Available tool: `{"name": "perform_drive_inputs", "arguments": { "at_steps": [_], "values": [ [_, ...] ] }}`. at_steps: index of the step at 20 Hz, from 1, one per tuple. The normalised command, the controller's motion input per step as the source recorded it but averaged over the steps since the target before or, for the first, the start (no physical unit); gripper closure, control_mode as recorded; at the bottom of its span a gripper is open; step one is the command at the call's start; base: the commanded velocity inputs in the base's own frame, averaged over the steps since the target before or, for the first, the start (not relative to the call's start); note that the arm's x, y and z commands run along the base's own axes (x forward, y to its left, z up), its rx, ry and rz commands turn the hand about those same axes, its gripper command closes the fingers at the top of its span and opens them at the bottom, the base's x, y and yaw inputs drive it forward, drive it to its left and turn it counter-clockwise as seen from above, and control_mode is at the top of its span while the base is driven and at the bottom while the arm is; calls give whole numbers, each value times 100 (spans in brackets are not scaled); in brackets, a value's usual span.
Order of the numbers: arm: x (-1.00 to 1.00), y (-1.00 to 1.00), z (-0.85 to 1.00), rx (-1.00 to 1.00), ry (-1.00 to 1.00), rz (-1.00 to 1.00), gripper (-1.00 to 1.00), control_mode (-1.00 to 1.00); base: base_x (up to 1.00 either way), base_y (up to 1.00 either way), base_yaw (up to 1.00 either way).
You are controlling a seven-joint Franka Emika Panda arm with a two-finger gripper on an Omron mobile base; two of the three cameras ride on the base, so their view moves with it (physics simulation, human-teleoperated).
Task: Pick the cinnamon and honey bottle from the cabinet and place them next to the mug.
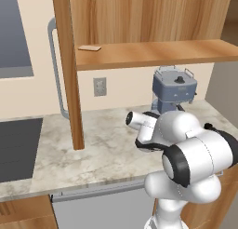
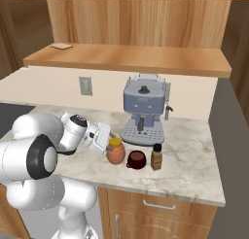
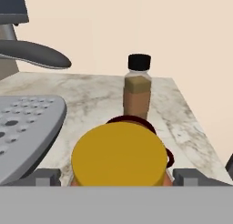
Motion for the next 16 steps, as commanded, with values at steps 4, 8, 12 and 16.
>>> {"name": "perform_drive_inputs", "arguments": {
  "at_steps": [4, 8, 12, 16],
  "values": [
    [0, 0, 2, 0, 0, 0, -100, -100, 0, 0, 0],
    [-3, 0, 32, 0, 0, 0, -100, -100, 0, 0, 0],
    [-1, 1, 51, 0, 0, 0, -100, -100, 0, 0, 0],
    [-2, 0, 53, 0, 0, 0, -100, -100, 0, 0, 0]
  ]
}}
